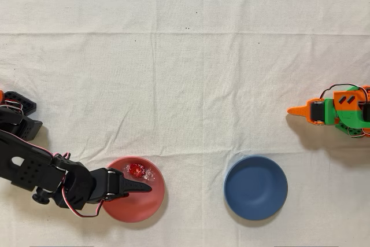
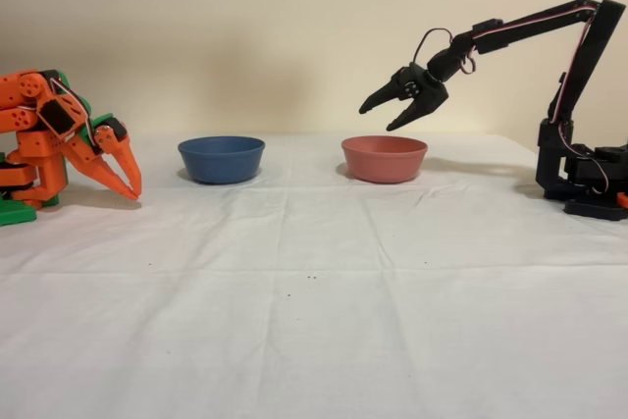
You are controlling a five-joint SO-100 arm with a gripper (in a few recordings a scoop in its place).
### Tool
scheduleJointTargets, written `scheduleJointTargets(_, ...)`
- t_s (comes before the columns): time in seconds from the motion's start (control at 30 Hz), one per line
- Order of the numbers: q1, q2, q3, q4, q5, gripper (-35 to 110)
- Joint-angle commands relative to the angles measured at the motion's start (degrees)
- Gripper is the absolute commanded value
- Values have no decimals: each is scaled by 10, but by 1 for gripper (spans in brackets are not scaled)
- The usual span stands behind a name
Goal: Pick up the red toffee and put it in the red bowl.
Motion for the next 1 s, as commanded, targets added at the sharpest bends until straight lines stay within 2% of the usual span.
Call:
scheduleJointTargets(0.0,4,22,-40,18,-4,26)
scheduleJointTargets(0.43,-86,149,-70,93,126,3)
scheduleJointTargets(0.7,-149,204,-64,134,206,1)
scheduleJointTargets(0.97,-221,252,-12,145,328,0)
